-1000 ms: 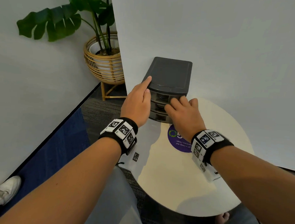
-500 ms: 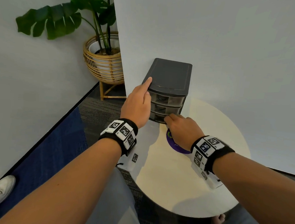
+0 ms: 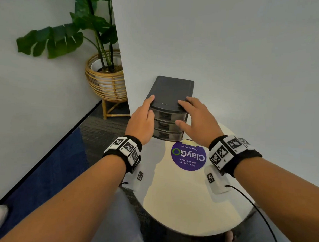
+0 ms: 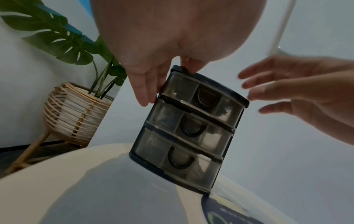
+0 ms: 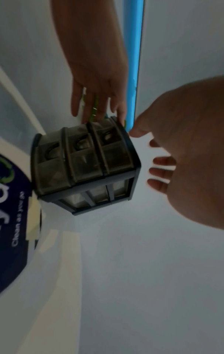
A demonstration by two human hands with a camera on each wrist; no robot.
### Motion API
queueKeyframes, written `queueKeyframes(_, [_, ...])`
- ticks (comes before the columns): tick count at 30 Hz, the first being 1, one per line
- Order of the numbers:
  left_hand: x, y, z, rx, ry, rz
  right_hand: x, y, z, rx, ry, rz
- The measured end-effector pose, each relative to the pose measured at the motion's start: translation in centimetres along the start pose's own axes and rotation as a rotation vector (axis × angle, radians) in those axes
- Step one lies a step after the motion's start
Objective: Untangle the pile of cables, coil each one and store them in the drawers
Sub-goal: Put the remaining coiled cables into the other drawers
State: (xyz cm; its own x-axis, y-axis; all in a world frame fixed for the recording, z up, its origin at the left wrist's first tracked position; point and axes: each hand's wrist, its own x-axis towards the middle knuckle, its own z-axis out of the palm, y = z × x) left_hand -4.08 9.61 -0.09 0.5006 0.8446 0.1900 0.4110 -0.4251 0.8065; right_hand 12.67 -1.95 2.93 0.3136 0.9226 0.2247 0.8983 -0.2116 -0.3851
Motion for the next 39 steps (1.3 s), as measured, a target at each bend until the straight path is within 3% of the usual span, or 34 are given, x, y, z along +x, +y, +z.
queueKeyframes(2, [0.0,0.6,-0.3,0.001,-0.008,-0.02,0.2,0.2,0.1,-0.041,-0.059,0.015])
queueKeyframes(6, [-0.6,1.4,-0.7,-0.014,-0.043,-0.038,0.1,0.2,-0.5,-0.02,0.004,0.022])
queueKeyframes(25, [-0.6,2.8,-1.7,0.045,-0.109,-0.088,0.4,-0.9,-1.9,-0.019,-0.094,0.059])
queueKeyframes(39, [1.2,4.4,-3.9,0.433,-0.223,-0.057,0.7,-1.1,-3.4,-0.135,-0.214,0.043])
